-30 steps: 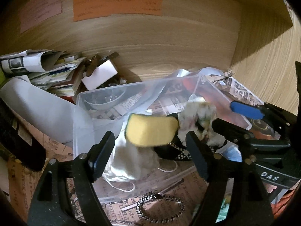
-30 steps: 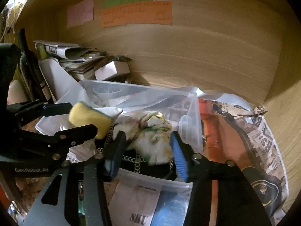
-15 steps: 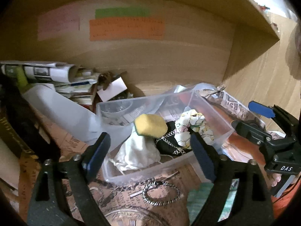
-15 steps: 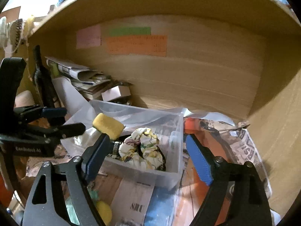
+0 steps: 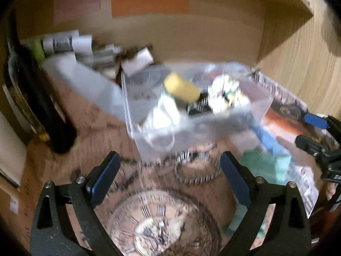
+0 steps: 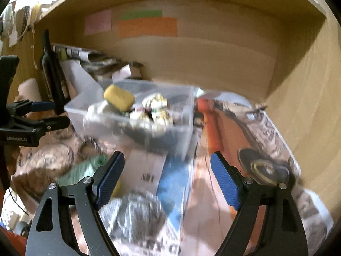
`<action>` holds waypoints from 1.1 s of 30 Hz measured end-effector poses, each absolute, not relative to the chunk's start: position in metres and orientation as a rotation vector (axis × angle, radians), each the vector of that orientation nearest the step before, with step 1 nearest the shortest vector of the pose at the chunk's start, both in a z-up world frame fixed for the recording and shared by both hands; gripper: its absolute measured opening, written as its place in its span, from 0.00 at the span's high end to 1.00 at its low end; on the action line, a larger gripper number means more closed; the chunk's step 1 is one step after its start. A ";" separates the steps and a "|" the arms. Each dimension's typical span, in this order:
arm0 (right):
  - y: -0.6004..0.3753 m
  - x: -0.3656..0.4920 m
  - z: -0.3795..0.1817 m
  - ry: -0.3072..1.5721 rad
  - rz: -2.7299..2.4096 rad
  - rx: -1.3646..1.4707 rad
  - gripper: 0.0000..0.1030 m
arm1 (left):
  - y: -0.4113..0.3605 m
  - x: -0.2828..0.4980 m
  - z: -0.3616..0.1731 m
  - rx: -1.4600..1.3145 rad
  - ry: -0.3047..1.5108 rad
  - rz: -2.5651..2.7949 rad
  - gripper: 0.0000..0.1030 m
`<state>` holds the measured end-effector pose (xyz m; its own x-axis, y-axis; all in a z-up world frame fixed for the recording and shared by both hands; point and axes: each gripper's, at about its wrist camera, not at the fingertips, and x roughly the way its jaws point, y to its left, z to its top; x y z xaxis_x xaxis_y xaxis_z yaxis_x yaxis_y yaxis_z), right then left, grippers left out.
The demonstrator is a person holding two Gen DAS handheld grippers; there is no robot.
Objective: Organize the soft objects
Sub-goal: 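Grasp the chain bracelet with left tool while right tool grasps the grey scrubber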
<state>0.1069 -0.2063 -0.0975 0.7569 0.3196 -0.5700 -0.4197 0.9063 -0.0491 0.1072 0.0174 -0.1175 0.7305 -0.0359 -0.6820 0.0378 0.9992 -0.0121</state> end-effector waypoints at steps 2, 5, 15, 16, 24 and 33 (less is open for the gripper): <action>-0.209 0.102 -0.105 0.612 0.406 -0.169 0.21 | 0.018 0.108 -0.130 -0.006 0.783 -0.032 0.07; -0.211 0.098 -0.119 0.663 0.417 -0.141 0.21 | 0.018 0.112 -0.144 -0.017 0.820 -0.020 0.12; -0.203 0.090 -0.150 0.777 0.481 -0.091 0.33 | 0.017 0.131 -0.164 -0.019 0.900 -0.037 0.57; -0.204 0.090 -0.151 0.783 0.493 -0.084 0.37 | 0.017 0.133 -0.164 -0.018 0.895 -0.029 0.61; -0.213 0.095 -0.151 0.773 0.477 -0.026 0.70 | 0.017 0.133 -0.164 -0.020 0.882 -0.051 0.93; -0.225 0.099 -0.136 0.710 0.416 -0.025 0.80 | 0.017 0.106 -0.142 -0.041 0.807 -0.061 0.94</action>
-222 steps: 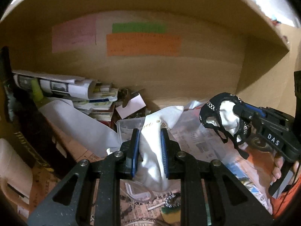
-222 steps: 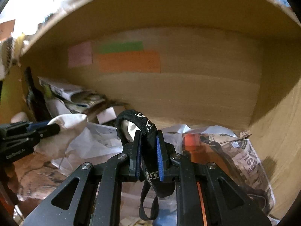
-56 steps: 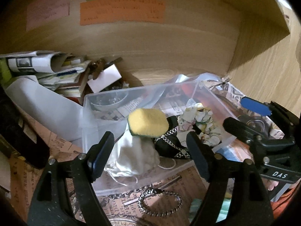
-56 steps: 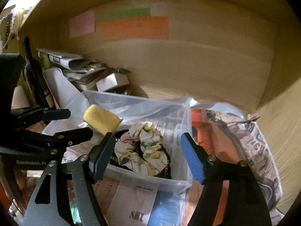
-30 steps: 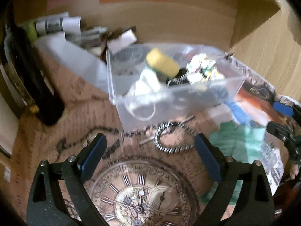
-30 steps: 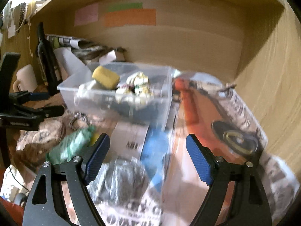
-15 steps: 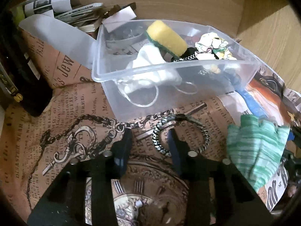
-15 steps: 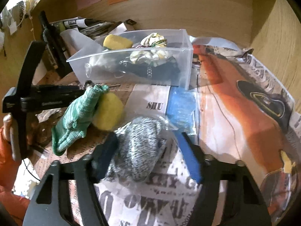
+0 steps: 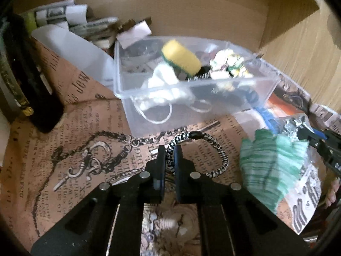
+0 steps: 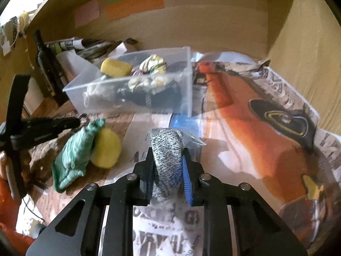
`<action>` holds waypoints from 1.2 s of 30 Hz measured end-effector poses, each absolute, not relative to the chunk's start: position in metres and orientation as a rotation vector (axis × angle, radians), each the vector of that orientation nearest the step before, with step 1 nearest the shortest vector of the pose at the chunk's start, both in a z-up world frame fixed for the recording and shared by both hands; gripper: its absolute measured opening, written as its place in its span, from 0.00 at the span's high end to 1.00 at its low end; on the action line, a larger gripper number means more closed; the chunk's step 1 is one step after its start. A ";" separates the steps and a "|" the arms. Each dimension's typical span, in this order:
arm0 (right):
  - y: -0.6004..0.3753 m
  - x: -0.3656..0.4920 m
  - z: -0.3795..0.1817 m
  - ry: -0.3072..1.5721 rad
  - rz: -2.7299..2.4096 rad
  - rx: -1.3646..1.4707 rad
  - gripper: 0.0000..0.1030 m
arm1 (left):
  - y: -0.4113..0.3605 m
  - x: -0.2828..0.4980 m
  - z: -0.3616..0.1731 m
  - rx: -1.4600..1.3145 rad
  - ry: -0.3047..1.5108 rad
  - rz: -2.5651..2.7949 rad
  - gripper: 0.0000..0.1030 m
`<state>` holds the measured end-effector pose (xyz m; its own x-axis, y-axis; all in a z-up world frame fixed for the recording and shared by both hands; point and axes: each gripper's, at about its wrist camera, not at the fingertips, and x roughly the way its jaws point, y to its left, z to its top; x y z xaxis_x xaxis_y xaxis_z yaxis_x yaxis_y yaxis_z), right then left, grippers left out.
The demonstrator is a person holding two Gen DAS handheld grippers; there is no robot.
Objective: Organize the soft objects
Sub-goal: 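Grasp the chain bracelet with left tool while right tool grasps the grey scrubber, then drop the bracelet into the box with left tool while right tool releases the scrubber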
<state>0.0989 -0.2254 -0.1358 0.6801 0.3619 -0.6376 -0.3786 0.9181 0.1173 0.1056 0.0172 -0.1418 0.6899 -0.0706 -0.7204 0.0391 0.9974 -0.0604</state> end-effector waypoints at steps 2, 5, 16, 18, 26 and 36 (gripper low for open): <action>-0.228 0.100 -0.130 0.690 0.408 -0.021 0.80 | 0.017 0.099 -0.132 -0.039 0.778 -0.057 0.94; -0.229 0.102 -0.120 0.654 0.400 -0.018 0.80 | 0.018 0.091 -0.116 -0.040 0.734 -0.060 0.94; -0.222 0.115 -0.078 0.497 0.407 -0.012 0.80 | 0.030 0.098 -0.075 -0.064 0.621 -0.042 0.94; -0.219 0.120 -0.070 0.468 0.408 -0.014 0.80 | 0.033 0.106 -0.069 -0.073 0.610 -0.041 0.94; -0.203 0.149 -0.058 0.426 0.432 -0.024 0.80 | 0.034 0.134 -0.066 -0.060 0.599 -0.014 0.94; -0.177 0.184 -0.070 0.468 0.450 -0.048 0.80 | 0.027 0.167 -0.089 -0.032 0.657 0.020 0.94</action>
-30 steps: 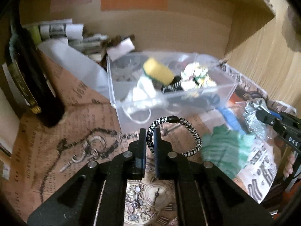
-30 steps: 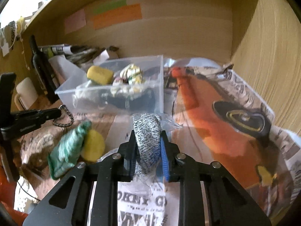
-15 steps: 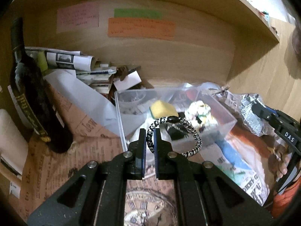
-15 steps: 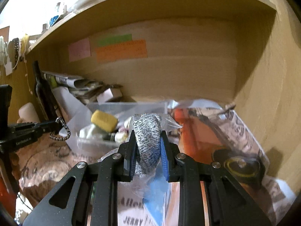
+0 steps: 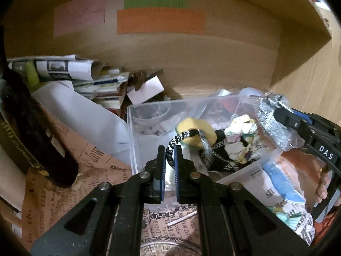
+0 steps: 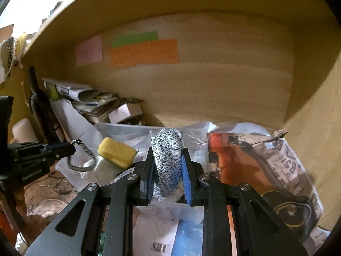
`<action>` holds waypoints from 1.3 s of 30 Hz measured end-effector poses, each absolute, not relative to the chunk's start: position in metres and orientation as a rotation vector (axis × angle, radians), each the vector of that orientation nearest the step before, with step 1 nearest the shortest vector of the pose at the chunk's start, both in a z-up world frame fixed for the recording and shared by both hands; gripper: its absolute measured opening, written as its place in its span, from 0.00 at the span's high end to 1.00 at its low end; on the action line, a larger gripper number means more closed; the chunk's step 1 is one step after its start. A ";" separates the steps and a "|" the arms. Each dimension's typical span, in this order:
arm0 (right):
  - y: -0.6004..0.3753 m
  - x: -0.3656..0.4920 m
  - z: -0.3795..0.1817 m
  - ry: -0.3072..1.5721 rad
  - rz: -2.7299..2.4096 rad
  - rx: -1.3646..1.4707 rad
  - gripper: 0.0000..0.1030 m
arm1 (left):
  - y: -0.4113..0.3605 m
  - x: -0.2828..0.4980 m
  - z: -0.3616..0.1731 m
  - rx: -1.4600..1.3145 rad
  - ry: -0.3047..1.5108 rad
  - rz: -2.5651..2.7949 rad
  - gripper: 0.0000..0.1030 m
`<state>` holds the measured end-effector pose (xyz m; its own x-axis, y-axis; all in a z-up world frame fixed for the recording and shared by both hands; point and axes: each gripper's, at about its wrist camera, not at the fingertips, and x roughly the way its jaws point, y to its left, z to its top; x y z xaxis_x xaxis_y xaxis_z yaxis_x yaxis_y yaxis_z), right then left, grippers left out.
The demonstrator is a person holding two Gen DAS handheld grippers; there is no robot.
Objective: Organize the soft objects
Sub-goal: 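Drop the bracelet into the box with left tool while right tool releases the scrubber, then grasp the green striped cloth with left tool while right tool grasps the yellow ball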
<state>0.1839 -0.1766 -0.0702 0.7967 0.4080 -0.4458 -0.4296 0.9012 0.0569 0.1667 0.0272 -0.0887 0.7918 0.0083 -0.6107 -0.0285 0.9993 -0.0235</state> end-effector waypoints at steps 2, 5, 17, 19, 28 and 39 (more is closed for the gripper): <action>-0.173 0.191 -0.076 0.487 0.445 -0.057 0.80 | 0.029 0.171 -0.094 -0.035 0.668 0.022 0.94; -0.168 0.201 -0.085 0.518 0.436 -0.073 0.80 | 0.031 0.176 -0.102 -0.037 0.687 0.019 0.94; -0.161 0.213 -0.102 0.600 0.431 -0.125 0.71 | 0.029 0.172 -0.110 -0.040 0.720 -0.021 0.86; -0.161 0.213 -0.102 0.604 0.428 -0.126 0.61 | 0.028 0.165 -0.106 -0.034 0.711 -0.024 0.78; -0.171 0.187 -0.083 0.528 0.424 -0.122 0.30 | 0.016 0.127 -0.080 -0.024 0.637 -0.044 0.40; -0.194 0.128 -0.068 0.446 0.423 -0.130 0.17 | -0.004 0.081 -0.078 -0.036 0.617 -0.105 0.06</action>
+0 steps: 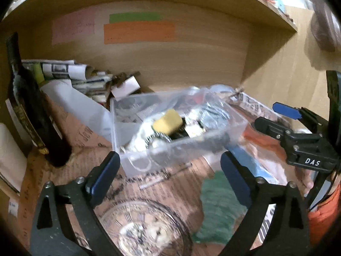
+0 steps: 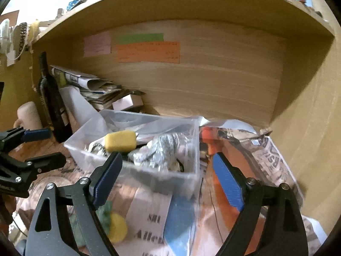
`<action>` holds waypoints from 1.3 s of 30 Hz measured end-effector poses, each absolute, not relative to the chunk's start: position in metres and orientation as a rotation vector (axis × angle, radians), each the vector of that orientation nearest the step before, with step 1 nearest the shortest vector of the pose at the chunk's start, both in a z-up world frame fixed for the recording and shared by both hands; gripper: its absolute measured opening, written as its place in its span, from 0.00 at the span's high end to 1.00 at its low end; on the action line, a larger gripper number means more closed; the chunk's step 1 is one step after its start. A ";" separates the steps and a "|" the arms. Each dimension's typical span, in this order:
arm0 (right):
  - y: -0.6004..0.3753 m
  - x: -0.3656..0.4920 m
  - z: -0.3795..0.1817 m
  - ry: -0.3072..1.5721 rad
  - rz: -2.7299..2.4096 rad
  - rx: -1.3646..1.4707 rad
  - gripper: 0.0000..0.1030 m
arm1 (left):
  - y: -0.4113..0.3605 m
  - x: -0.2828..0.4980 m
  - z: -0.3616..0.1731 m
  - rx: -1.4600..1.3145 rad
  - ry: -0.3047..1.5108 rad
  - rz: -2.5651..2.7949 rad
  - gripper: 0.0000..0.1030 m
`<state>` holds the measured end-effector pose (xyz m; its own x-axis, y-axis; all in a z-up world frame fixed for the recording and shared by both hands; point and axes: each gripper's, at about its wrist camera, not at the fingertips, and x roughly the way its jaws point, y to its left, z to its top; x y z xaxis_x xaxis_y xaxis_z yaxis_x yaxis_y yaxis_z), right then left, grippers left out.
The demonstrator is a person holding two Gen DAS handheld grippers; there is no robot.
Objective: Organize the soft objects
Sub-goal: 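Grasp the green striped cloth with left tool while right tool grasps the yellow ball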
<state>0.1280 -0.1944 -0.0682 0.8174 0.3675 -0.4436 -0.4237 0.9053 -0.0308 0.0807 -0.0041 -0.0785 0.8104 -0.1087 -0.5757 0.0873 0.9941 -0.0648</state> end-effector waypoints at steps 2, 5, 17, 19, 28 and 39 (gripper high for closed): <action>-0.198 0.120 -0.072 0.454 0.425 -0.131 0.17 | -0.009 0.077 -0.089 -0.031 0.651 -0.121 0.06; -0.201 0.109 -0.082 0.478 0.421 -0.144 0.17 | -0.015 0.075 -0.104 -0.039 0.702 -0.137 0.06; -0.205 0.086 -0.118 0.591 0.433 -0.136 0.17 | -0.036 0.054 -0.134 -0.047 0.771 -0.198 0.22; -0.205 0.084 -0.122 0.608 0.442 -0.126 0.17 | -0.039 0.055 -0.140 -0.055 0.800 -0.222 0.35; -0.193 0.079 -0.134 0.659 0.522 -0.094 0.18 | -0.035 0.060 -0.148 -0.121 0.845 -0.276 0.85; -0.154 0.096 -0.144 0.727 0.626 -0.115 0.52 | -0.010 0.052 -0.132 -0.127 0.802 -0.213 0.94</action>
<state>0.0962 -0.1544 -0.1443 0.5747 0.4946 -0.6520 -0.5715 0.8128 0.1128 0.0522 -0.0101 -0.1321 0.6755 -0.2366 -0.6984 0.1406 0.9711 -0.1930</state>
